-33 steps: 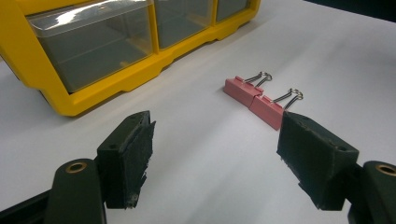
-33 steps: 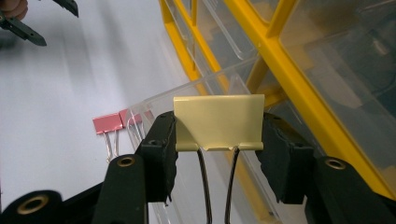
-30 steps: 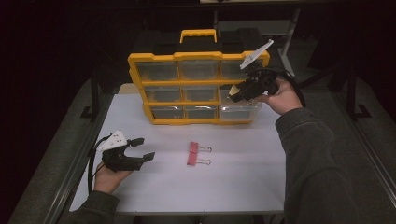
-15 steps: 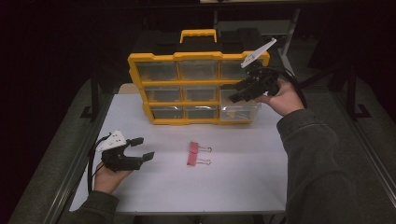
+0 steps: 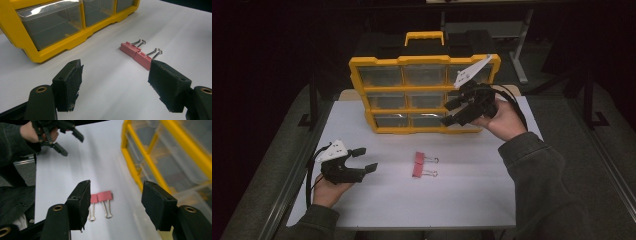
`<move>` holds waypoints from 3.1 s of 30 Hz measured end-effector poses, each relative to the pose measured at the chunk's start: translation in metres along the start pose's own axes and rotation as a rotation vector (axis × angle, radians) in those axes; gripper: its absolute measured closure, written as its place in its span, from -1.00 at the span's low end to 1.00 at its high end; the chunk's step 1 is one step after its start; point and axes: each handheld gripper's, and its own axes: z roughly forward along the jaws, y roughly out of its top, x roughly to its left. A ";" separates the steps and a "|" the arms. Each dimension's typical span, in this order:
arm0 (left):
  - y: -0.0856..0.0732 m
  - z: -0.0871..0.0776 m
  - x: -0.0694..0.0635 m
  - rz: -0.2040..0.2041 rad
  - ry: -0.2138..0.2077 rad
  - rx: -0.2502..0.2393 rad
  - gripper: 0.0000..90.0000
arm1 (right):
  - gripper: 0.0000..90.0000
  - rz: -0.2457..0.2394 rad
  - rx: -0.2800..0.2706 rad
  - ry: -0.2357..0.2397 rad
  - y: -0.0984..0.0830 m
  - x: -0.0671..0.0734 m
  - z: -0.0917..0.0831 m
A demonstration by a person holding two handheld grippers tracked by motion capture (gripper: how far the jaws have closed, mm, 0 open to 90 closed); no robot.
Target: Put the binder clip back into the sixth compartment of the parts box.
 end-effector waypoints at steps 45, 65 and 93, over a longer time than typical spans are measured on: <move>-0.001 -0.002 0.001 -0.007 -0.003 0.009 -0.41 | -0.21 0.017 0.165 0.031 -0.058 0.028 0.163; -0.001 -0.002 0.001 -0.018 -0.003 0.007 -0.41 | -0.10 -0.010 0.229 0.011 -0.069 0.014 0.192; -0.001 -0.002 0.001 -0.018 -0.002 0.004 -0.41 | 0.05 -0.009 0.227 -0.003 -0.068 0.007 0.207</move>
